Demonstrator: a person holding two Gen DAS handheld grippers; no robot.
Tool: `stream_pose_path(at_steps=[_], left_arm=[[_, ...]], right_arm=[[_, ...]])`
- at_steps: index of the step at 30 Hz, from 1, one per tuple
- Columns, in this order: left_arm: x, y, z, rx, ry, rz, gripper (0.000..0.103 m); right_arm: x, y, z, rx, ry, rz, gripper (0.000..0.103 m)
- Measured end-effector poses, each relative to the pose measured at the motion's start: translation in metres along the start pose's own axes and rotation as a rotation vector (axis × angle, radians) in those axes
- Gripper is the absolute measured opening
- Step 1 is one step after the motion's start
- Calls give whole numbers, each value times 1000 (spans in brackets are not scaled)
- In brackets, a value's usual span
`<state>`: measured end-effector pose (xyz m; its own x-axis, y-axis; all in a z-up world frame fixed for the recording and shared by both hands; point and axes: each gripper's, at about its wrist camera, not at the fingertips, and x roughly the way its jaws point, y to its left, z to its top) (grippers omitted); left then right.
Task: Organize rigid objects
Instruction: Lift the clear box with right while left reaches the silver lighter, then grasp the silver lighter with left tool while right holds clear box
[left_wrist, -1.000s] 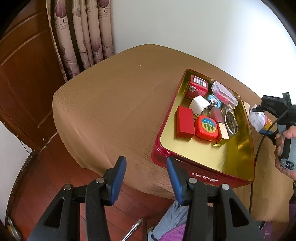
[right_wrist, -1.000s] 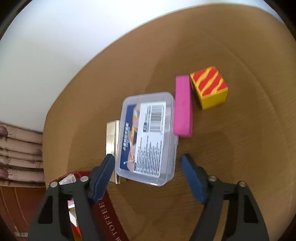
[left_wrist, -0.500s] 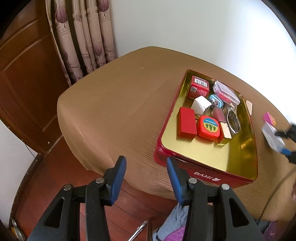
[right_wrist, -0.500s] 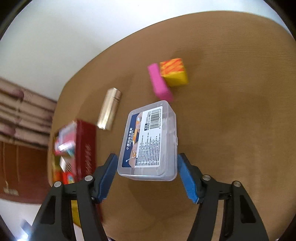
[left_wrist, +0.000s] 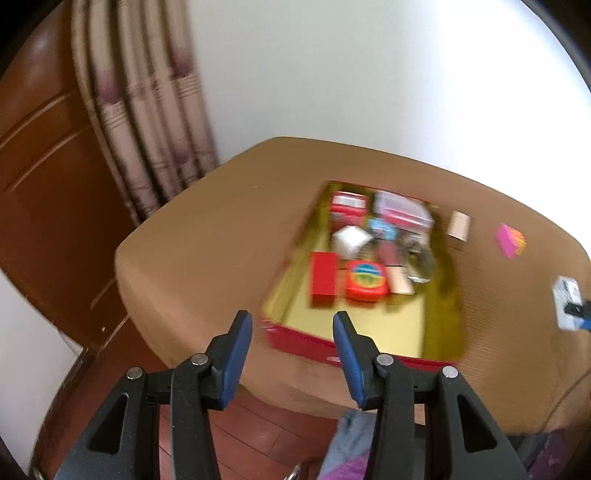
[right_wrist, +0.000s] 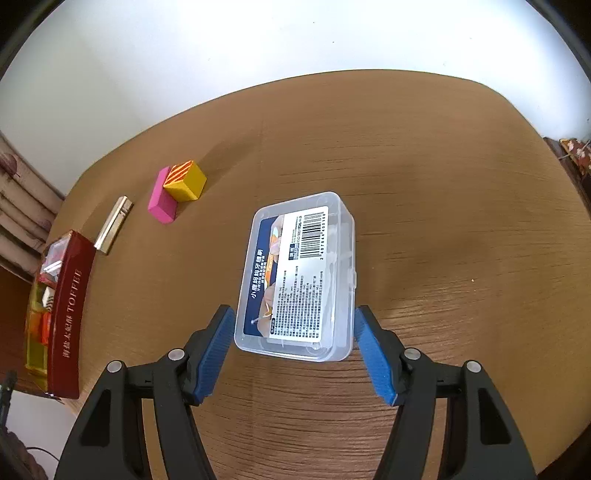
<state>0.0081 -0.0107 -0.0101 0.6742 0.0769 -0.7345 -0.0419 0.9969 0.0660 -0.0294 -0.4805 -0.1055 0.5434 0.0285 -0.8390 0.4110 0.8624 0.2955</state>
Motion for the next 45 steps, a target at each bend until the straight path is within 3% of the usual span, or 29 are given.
stream_pose_path(at_steps=[7,10,13,21,28,33,38,45], left_arm=[[-14,-85,45,167,-19,-125,49],[0,-124,70,224,23,-183,49],[23,-162,93,282,67,-190,49],[104,-228,139,285,257,-206,49],[165,-257,156,341,354,-105,49],[190,-263,161,350,392,-81,49],[206,-269,155,364,435,-84,49],[219,-268,146,354,503,-159,49]], right_arm=[[7,-10,3,10,-11,62,64],[9,-13,0,-2,-28,85,64],[7,-13,-3,-34,-55,92,64],[7,-15,-9,-88,-128,106,64],[8,-7,-13,-150,-161,95,73],[8,-12,-12,-135,-164,127,74],[7,-15,-11,-123,-165,147,74],[7,-14,-11,-126,-166,145,75]])
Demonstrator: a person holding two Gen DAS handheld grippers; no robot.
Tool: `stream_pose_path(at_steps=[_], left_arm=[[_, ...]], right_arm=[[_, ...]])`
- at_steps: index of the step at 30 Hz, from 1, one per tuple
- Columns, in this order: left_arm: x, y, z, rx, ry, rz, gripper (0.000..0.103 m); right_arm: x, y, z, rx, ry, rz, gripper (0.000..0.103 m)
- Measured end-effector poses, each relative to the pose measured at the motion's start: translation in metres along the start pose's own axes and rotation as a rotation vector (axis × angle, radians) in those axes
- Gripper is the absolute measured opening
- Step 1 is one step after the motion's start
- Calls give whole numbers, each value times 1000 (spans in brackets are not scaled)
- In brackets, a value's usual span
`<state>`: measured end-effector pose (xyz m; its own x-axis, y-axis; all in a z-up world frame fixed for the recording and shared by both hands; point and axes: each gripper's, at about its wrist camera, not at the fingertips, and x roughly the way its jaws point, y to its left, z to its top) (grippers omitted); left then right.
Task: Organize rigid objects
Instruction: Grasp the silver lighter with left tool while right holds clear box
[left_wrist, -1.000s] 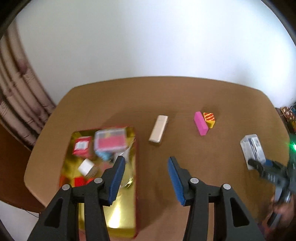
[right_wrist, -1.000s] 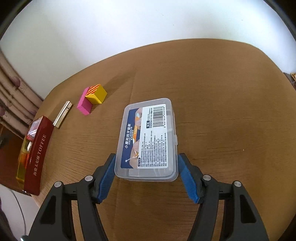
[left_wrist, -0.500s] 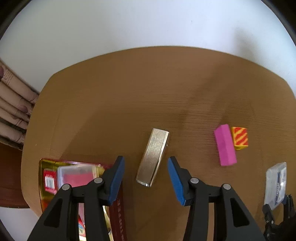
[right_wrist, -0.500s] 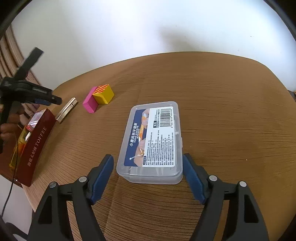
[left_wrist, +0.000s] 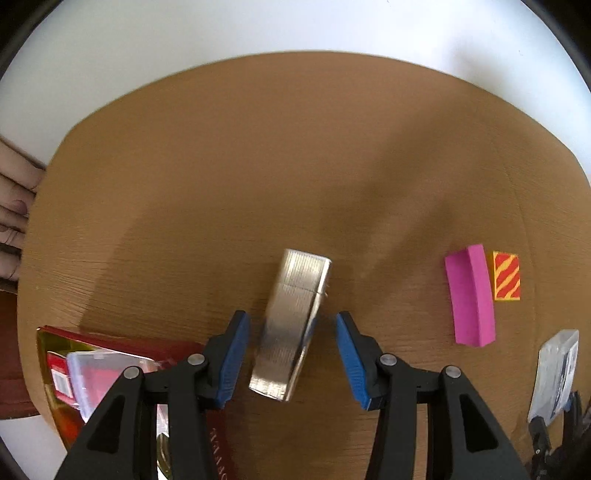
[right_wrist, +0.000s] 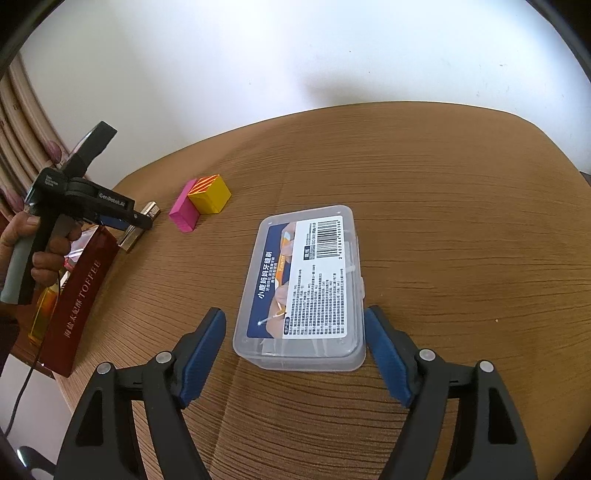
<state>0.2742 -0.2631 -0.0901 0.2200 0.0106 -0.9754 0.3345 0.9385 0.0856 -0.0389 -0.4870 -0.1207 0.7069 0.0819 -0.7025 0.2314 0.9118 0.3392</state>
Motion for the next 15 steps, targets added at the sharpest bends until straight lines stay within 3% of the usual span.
stream_pose_path(at_steps=[3,5,6,7,13,15], left_arm=[[0,0,-4,6,-23,-8,49],[-2,2,-8,-4,-64,-61,47],[-2,4,-11,-18,-74,-68,31],[-1,6,-18,-25,-72,-69,30],[-7,8,-42,-44,-103,-70,29],[-14,6,-51,-43,-120,-102,29]], right_arm=[[1,0,0,-1,0,-1,75],[2,0,1,-1,-1,-2,75],[2,0,0,-2,-2,-4,75],[2,0,0,-4,-3,-7,75],[7,5,1,-28,4,-26,77],[8,5,1,-32,5,-27,78]])
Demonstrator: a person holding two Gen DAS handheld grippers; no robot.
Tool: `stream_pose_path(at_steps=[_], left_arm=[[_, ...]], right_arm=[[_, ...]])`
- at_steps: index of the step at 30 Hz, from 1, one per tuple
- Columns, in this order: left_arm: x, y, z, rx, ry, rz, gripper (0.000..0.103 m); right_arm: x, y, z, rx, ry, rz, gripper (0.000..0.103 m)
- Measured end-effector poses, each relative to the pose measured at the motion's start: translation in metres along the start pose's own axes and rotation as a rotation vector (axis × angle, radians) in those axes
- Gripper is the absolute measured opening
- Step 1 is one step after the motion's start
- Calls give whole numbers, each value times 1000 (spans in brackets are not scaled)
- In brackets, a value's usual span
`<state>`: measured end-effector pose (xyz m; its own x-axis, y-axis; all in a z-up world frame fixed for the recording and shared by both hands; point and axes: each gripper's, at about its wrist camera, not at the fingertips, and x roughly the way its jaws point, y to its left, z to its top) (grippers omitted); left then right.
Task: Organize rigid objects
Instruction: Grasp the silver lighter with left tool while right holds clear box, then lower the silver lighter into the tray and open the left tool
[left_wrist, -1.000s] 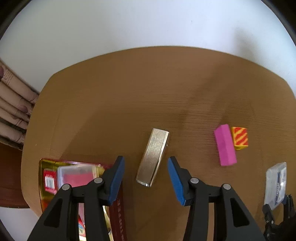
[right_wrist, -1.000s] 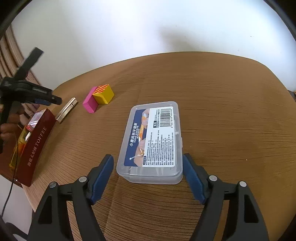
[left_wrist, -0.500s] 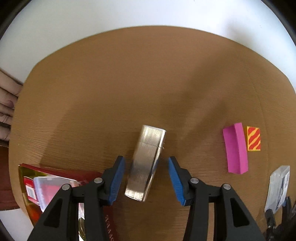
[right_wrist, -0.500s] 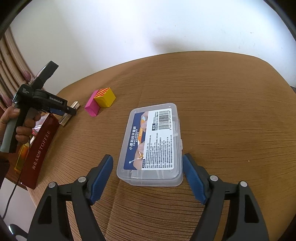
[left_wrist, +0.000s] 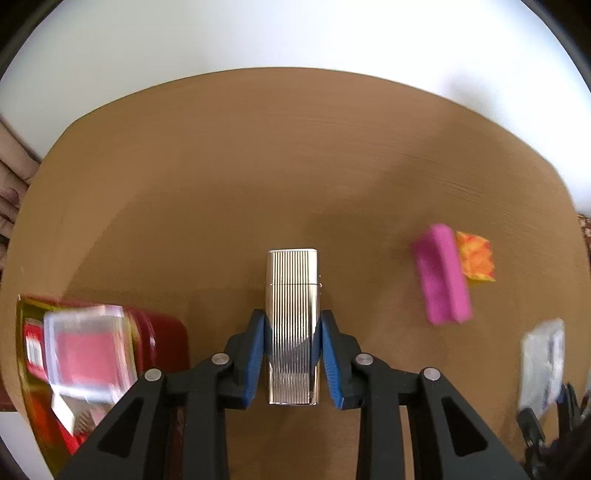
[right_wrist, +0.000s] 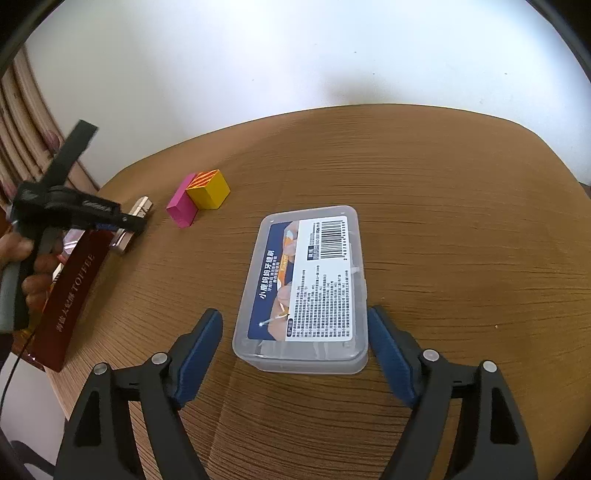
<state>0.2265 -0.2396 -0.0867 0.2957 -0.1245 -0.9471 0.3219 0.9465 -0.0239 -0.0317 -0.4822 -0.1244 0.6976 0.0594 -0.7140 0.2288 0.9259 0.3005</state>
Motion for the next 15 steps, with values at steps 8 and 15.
stream_pose_path(at_steps=[8,15], left_arm=[[-60,-2,-73,-24,-68,-117,30],[-114,55,-109,-131,-95,-164,30]], right_arm=[[5,6,0,-21,5,-26,79],[11,11,6,-26,48,-64,80]])
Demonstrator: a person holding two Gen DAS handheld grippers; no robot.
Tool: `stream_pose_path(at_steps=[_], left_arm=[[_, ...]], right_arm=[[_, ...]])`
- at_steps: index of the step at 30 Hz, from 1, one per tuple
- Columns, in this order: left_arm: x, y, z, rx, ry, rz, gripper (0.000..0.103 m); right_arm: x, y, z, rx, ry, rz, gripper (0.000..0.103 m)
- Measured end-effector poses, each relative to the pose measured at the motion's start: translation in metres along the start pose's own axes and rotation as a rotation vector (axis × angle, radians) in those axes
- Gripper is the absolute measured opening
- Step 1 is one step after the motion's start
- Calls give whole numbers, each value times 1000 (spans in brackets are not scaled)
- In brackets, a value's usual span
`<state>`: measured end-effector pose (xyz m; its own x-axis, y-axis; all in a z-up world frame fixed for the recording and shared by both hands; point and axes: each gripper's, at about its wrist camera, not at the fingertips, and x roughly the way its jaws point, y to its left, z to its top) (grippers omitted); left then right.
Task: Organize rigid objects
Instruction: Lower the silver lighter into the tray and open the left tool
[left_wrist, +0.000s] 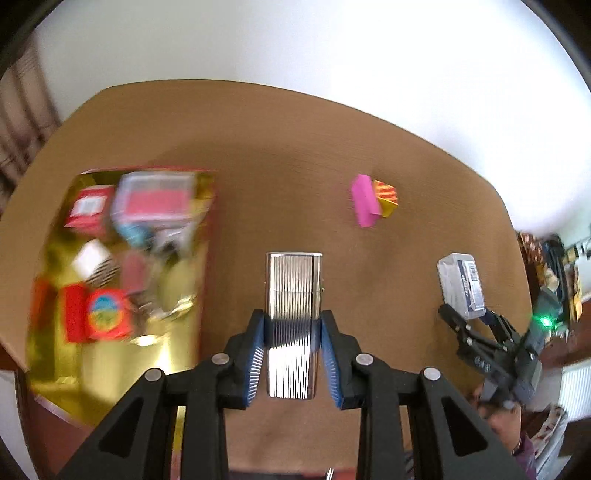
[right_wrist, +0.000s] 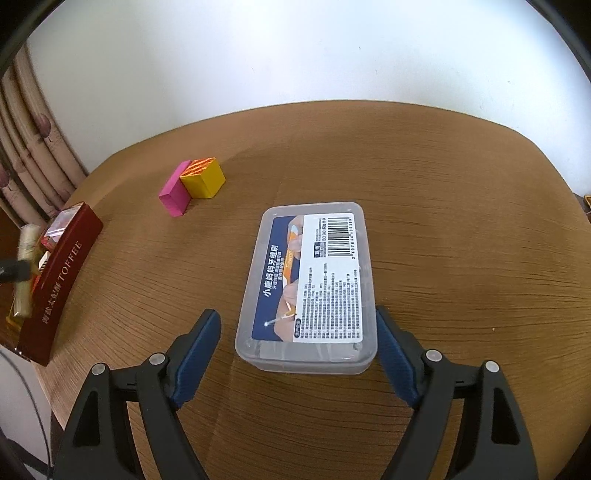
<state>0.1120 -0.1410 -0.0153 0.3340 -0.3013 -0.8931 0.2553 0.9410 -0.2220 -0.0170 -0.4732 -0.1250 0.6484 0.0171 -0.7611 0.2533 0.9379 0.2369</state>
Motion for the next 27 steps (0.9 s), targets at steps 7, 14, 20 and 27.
stream_pose_path(at_steps=[7,14,20,27], left_arm=[[-45,58,-5,-69,-67,156,30],[-22,99,-14,-98,-6,234,30],[-10,122,-31,-170,6,236,32],[-31,139,-47,-214,-86,325,35]], right_arm=[[5,-3,15,59,74,-4,71],[3,-6,15,26,66,-28,59],[-9,-13,13,102,73,36,59],[-39,12,23,155,43,177,59]])
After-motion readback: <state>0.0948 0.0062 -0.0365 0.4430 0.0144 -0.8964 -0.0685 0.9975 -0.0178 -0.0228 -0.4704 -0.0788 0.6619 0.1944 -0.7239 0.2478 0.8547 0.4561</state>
